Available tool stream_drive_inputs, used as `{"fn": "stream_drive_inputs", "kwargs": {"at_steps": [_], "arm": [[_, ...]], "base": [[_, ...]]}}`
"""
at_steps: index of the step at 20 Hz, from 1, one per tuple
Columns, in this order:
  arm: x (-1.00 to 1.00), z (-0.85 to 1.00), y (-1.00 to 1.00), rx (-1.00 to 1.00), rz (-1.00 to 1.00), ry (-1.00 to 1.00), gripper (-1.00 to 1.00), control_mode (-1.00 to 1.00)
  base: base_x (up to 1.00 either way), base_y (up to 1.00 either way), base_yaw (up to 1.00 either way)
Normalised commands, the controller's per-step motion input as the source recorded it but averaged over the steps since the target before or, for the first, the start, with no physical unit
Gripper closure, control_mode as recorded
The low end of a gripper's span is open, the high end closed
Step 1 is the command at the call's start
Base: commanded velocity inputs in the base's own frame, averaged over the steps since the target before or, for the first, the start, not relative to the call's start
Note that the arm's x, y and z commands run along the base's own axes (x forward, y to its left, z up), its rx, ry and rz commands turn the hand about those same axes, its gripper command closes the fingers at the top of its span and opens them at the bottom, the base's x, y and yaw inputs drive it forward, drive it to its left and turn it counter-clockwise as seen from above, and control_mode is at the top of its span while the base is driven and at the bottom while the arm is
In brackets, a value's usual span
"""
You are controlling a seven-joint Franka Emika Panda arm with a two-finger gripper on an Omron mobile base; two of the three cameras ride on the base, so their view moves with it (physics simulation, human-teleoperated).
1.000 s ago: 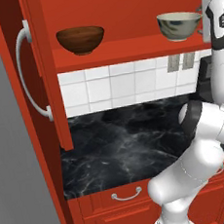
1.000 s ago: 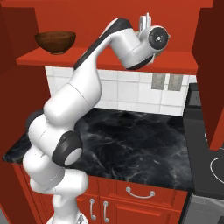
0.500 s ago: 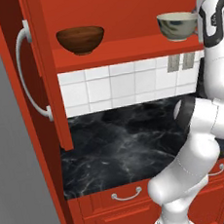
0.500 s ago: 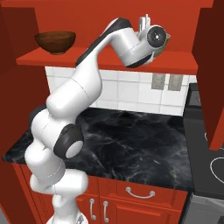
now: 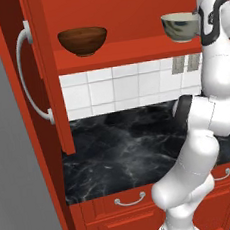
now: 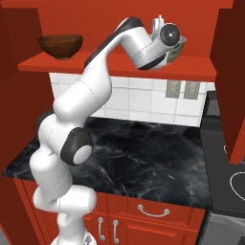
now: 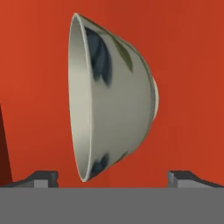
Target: Pick up the bowls from the cabinet and place each bowl in front of a stool on the dining counter.
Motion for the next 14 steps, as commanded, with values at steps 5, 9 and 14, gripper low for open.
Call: {"fn": "stream_drive_inputs", "kwargs": {"at_steps": [5,9,14], "arm": [[0.17,0.0,0.0,0.0,0.0,0.05,-1.0,-1.0],[0.2,0.0,0.0,0.0,0.0,0.04,-1.0,-1.0],[0.22,-0.02,0.0,0.0,0.0,0.02,-1.0,-1.0]], "base": [[0.0,0.0,0.0],[0.0,0.0,0.0],[0.0,0.0,0.0]]}}
